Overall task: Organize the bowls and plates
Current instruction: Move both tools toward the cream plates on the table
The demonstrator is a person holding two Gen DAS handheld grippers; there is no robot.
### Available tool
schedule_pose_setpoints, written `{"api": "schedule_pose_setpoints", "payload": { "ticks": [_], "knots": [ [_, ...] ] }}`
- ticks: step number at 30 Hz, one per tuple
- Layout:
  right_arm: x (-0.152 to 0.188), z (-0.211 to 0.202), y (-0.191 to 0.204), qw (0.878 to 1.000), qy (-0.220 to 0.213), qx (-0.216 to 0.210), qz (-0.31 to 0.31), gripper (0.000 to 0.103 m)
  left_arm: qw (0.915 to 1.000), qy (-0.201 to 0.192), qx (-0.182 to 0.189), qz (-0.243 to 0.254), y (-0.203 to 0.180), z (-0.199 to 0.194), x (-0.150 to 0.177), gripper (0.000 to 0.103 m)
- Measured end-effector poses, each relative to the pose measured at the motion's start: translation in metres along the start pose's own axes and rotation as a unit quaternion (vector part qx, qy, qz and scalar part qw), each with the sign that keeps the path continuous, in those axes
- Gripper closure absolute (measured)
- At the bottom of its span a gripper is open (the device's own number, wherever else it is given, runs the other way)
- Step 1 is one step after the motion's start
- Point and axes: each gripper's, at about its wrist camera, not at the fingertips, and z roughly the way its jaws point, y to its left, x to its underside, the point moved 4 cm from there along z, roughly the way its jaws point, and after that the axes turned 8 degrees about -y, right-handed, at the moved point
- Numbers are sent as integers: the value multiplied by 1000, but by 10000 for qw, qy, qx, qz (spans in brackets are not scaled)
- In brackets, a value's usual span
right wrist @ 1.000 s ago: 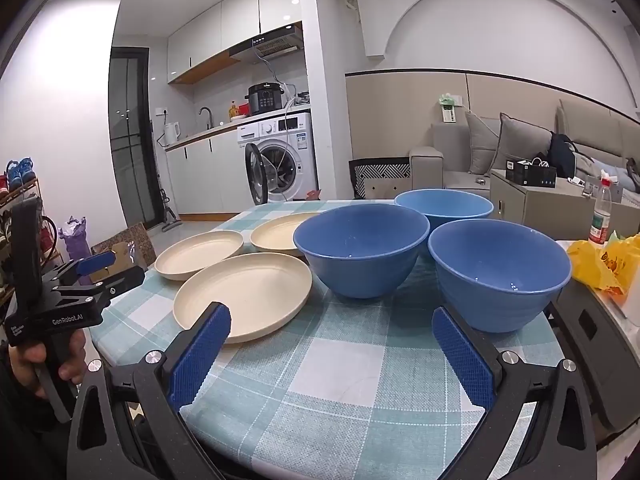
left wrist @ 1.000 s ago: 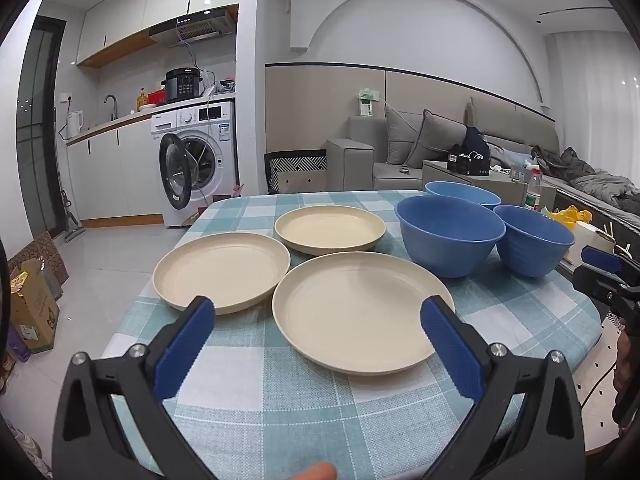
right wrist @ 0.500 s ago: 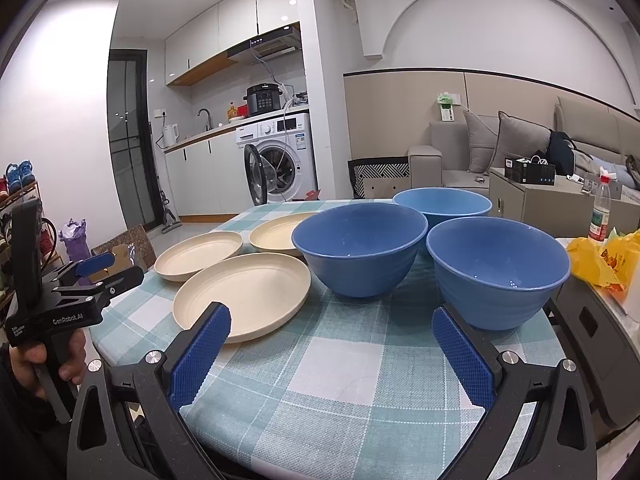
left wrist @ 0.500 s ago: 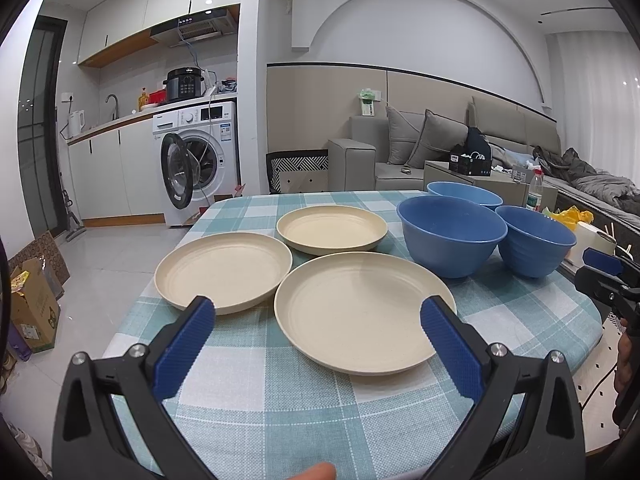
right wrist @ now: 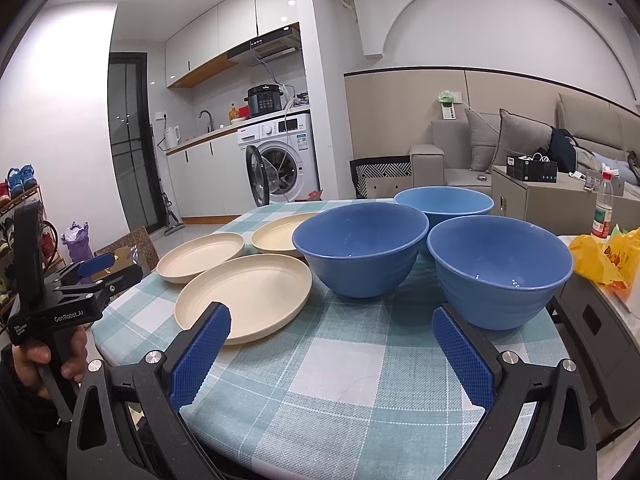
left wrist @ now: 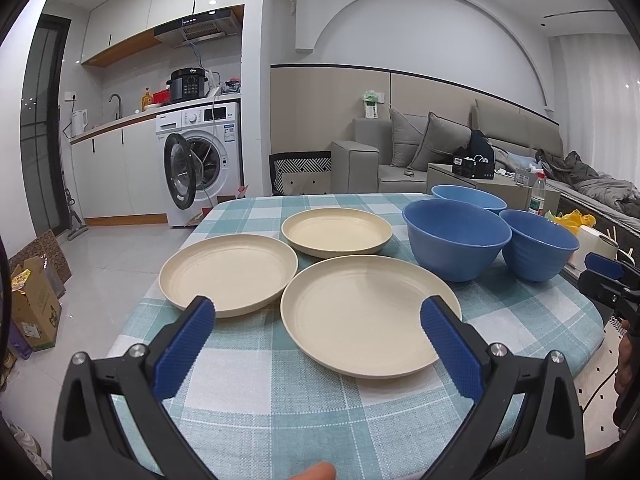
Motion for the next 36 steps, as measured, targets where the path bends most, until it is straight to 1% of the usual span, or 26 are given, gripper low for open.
{"api": "schedule_pose_setpoints", "payload": {
  "ticks": [11,17,23,30,36],
  "knots": [
    [-1,2,0,10000,21,-4,-66,0,10000,7,-62,-8,3,3,0,0],
    [-11,7,-1,9998,-42,-18,-178,0,9999,19,-107,-69,9,5,0,0],
    [-18,7,0,9995,-99,7,-288,0,9999,-16,-165,-25,13,7,-3,0],
    [-20,8,1,9996,-68,1,-283,0,9999,-62,-136,-49,15,7,-9,0],
    [-29,9,-2,9998,-54,-30,-182,0,9999,-68,-91,-99,17,11,-16,0]
  ]
}}
